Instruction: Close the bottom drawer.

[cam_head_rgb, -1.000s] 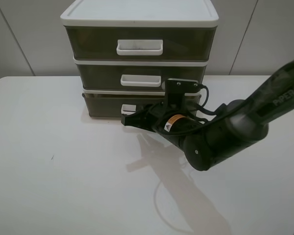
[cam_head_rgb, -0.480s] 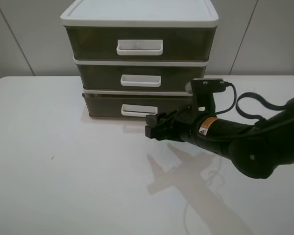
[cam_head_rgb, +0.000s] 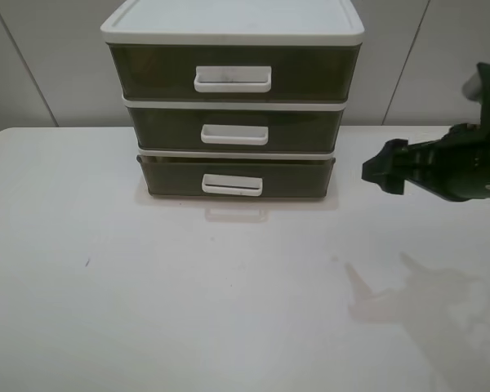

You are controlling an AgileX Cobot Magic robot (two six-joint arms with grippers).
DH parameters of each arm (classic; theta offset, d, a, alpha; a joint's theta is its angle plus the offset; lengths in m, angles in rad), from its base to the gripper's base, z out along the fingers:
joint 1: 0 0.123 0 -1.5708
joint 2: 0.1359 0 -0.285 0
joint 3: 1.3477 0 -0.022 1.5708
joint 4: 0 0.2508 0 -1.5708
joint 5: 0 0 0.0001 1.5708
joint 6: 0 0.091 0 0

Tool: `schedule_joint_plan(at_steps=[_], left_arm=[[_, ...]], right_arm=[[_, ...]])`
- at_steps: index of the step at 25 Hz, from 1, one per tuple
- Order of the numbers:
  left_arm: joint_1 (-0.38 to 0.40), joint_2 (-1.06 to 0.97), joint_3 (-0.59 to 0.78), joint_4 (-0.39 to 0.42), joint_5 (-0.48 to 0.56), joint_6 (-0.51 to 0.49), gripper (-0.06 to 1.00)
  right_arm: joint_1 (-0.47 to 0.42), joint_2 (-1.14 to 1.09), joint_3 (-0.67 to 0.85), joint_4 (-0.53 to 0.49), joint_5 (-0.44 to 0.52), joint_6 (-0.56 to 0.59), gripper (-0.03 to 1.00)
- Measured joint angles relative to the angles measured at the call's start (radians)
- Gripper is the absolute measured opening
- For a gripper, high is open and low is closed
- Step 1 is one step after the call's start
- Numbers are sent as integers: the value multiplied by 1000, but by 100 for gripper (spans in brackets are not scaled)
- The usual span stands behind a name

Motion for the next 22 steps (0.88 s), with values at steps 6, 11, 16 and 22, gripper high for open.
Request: schedule_joint_plan(at_steps=[6,11,16,22], left_arm=[[0,0,0,0,0,0,72],[0,0,0,0,0,0,72],[0,0,0,0,0,0,72],[0,0,0,0,0,0,72]], right_arm=[[-113,-369,1,-50,273,-52,75],[-122,-668,-39,-68,501,-84,76],[-122,-863,-134,-85,729,-53,76],[-122,-1027,-157,-102,846,-39,76]])
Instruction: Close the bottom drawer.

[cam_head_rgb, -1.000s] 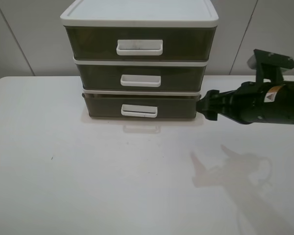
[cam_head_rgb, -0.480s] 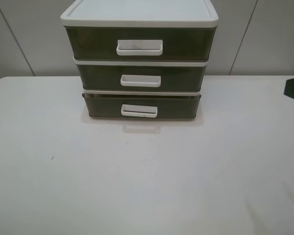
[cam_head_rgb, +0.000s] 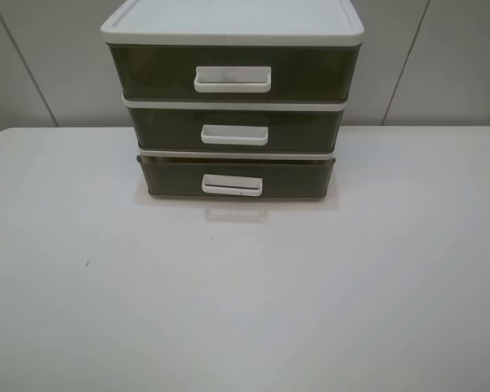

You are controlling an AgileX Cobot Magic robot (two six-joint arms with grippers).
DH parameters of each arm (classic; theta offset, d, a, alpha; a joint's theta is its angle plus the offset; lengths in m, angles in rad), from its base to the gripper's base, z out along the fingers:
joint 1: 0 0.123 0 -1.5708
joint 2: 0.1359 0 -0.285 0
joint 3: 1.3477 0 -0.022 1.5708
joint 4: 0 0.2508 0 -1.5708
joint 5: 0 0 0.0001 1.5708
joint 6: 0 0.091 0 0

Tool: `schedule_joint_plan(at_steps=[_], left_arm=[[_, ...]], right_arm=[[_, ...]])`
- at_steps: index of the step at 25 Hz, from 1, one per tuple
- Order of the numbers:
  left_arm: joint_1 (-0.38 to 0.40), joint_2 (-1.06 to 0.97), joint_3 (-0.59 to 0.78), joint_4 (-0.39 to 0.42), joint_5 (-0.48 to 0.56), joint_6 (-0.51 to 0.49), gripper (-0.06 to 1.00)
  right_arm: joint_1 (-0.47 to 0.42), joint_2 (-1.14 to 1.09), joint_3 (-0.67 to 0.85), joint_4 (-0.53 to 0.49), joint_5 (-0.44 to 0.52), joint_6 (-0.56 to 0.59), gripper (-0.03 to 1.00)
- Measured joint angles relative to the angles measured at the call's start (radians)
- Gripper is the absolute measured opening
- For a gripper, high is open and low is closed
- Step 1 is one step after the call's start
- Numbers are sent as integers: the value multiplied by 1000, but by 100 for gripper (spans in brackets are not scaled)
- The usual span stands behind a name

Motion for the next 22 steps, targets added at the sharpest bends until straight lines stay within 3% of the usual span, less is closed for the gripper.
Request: schedule_joint_plan(at_steps=[10,16,22], left_arm=[[0,0,0,0,0,0,72],[0,0,0,0,0,0,72],[0,0,0,0,0,0,72]], right_arm=[[0,-138,0,0,95,0,76],[0,-183,91,-62,1,-3,76],[0,-183,114,-80,-31,-11,76]])
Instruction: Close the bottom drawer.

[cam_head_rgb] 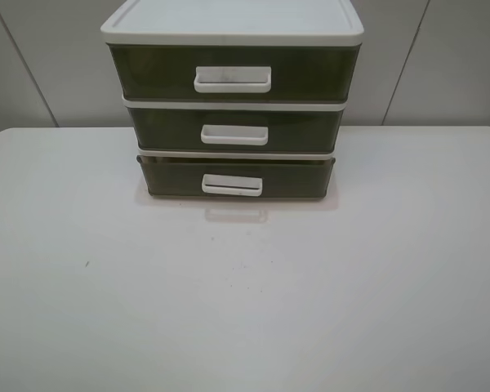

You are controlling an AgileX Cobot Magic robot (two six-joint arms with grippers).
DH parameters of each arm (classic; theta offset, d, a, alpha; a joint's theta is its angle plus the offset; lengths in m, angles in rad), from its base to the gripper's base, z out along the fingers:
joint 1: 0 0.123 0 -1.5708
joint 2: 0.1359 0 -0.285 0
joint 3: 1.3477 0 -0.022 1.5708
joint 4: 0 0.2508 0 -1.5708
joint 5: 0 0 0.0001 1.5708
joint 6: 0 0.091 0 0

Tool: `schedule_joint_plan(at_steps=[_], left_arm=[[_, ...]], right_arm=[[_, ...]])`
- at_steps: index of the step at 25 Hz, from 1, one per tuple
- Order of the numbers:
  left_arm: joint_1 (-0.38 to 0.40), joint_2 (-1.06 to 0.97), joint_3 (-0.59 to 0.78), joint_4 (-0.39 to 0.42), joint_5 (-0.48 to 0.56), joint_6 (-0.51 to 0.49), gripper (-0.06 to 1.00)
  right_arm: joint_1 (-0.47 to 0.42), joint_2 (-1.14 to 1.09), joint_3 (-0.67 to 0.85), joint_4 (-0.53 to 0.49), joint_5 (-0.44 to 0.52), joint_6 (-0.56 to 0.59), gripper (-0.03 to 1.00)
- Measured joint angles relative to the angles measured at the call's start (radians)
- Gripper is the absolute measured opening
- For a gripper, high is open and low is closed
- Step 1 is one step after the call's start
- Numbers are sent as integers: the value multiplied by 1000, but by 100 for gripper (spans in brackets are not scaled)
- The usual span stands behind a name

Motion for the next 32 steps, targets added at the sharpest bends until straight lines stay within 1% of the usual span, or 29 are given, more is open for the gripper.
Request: schedule_joint_plan(at_steps=[4,7,9,15,18,23,32], left_arm=[[0,0,0,0,0,0,72],[0,0,0,0,0,0,72],[0,0,0,0,0,0,72],[0,0,0,0,0,0,72],[0,0,0,0,0,0,72],[0,0,0,0,0,0,72],[0,0,0,0,0,0,72]], right_arm=[[-3,0,1,-2,-1,0,76],[-37,0,1,-3,10,-7,76],[-68,0,1,1,27,-19,76],[-108,0,22,17,85,-71,76],[-158,0,25,17,94,-75,76],[-266,0,25,17,94,-83,76],[-278,0,25,18,94,-89,76]])
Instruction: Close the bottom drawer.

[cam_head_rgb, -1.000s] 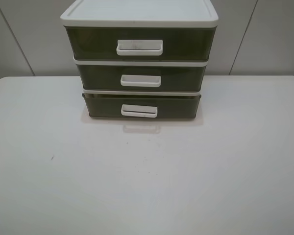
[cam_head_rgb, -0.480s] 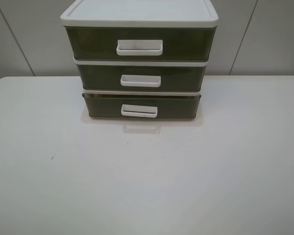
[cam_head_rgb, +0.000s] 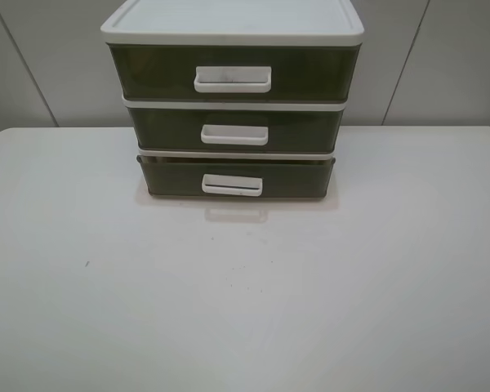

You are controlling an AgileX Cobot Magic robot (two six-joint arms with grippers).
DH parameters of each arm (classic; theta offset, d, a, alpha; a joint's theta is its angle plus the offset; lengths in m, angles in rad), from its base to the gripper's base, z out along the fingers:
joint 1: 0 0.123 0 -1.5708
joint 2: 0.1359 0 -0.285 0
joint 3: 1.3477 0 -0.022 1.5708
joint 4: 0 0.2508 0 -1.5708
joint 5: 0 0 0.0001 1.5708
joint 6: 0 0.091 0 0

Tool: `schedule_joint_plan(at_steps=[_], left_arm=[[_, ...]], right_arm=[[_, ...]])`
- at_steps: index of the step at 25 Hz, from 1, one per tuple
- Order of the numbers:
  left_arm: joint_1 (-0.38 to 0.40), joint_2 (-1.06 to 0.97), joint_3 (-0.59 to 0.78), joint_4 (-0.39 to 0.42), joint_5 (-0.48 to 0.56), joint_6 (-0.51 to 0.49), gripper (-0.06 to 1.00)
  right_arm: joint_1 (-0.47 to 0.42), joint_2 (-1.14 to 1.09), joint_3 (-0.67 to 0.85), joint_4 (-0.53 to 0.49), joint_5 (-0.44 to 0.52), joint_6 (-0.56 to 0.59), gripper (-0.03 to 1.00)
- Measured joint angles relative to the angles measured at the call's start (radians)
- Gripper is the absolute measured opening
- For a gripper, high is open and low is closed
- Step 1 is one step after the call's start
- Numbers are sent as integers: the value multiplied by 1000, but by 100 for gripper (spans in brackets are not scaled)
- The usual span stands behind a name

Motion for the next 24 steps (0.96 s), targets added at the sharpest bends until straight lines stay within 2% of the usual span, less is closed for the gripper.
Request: schedule_joint_plan(at_steps=[24], left_arm=[[0,0,0,0,0,0,72]], right_arm=[[0,0,0,17,0,-23,76]])
